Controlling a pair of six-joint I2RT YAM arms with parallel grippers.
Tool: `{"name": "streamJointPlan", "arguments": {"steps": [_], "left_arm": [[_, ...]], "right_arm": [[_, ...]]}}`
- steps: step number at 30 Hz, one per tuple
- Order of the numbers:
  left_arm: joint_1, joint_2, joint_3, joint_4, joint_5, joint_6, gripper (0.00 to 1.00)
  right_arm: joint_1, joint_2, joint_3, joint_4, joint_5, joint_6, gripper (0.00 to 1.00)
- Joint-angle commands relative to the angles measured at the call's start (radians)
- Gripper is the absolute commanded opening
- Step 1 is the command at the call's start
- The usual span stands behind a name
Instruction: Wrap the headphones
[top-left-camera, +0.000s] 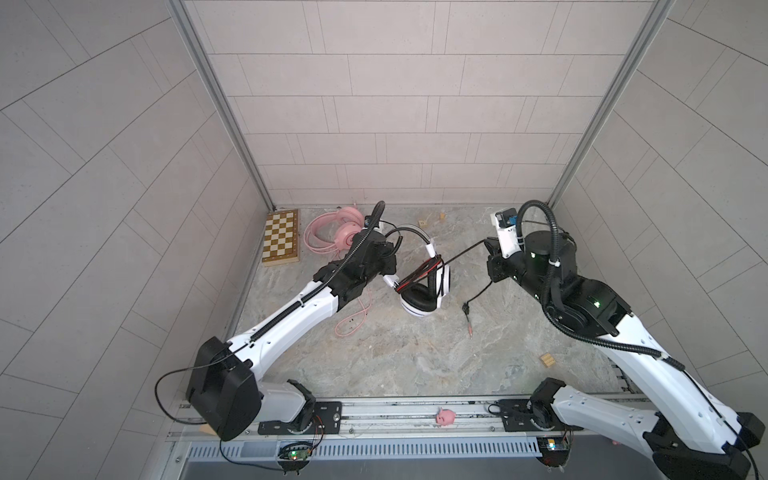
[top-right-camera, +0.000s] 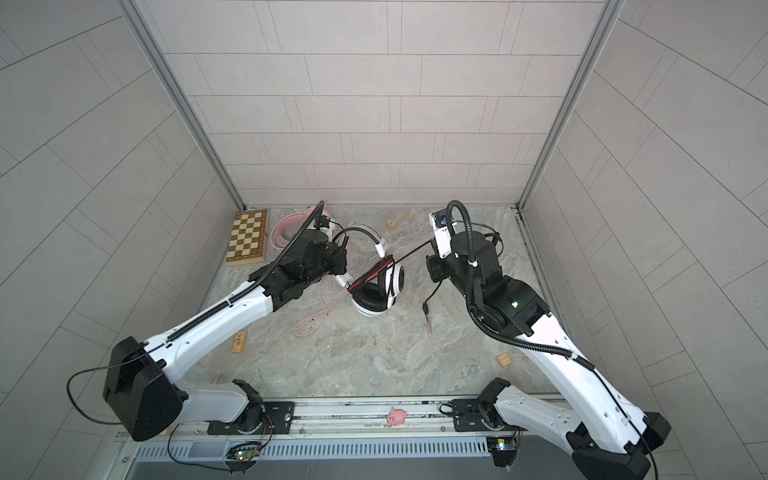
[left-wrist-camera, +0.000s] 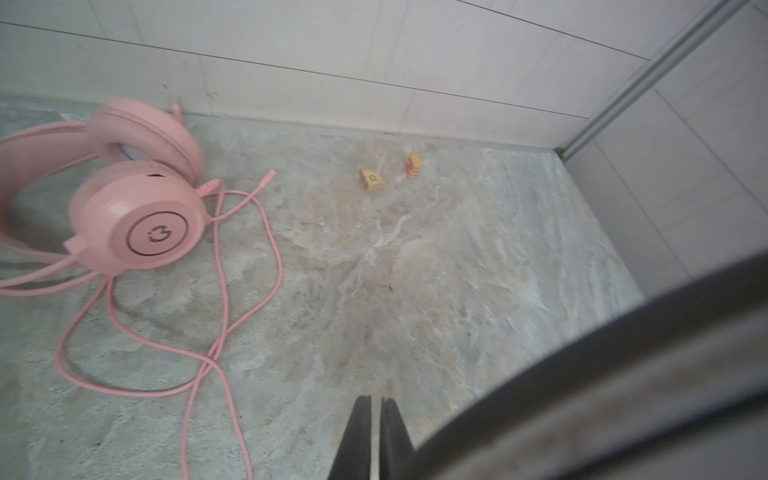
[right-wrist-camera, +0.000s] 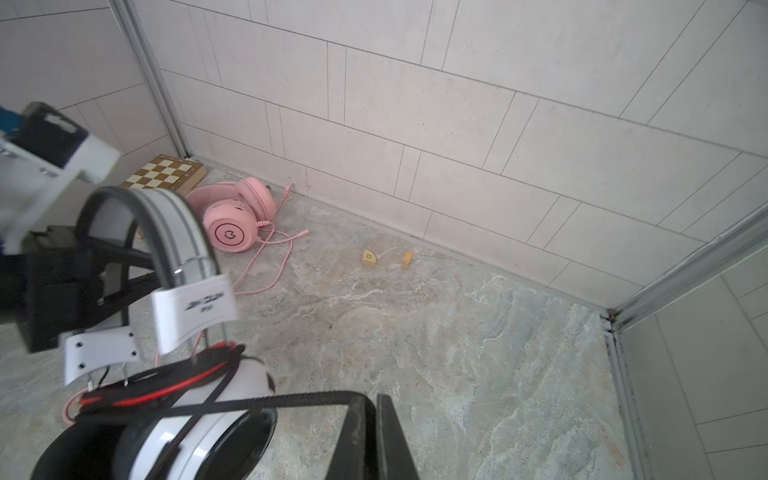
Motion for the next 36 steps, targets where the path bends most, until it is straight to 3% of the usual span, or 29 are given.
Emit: {"name": "streamJointPlan", "arguments": {"steps": [1, 5, 11, 19, 22, 27, 31, 36], "left_arm": [[0.005, -0.046, 0.024, -0.044, 0.217, 0.008, 0.0], [0.009, -0.064, 0.036, -0.031, 0.37, -0.059, 0.0], [0.01, -0.102, 0.018, 0.086, 0.497, -0.19, 0.0], [0.011, -0.131, 0.049, 0.084, 0.529, -0.234, 0.0], [0.011, -0.126, 0.068, 0.06, 0.535, -0.239, 0.0], [0.012, -0.122, 0.114, -0.016, 0.515, -0.227, 0.0], [0.018, -0.126, 0.126, -0.03, 0.51, -0.232, 0.0], [0.028, -0.124, 0.138, -0.033, 0.515, -0.247, 0.0]], "right_arm": [[-0.088, 0.049, -0.033, 0.114, -0.137, 0.049, 0.07], [-0.139, 0.117, -0.097, 0.197, -0.226, 0.088, 0.09], [-0.163, 0.16, -0.199, 0.328, -0.359, 0.113, 0.17], [-0.189, 0.194, -0.38, 0.644, -0.618, 0.224, 0.26], [-0.189, 0.221, -0.417, 0.715, -0.665, 0.262, 0.3], [-0.194, 0.188, -0.453, 0.632, -0.58, 0.222, 0.33], [-0.242, 0.095, -0.492, 0.517, -0.465, 0.204, 0.37], [-0.316, -0.047, -0.581, 0.427, -0.425, 0.243, 0.43]]}}
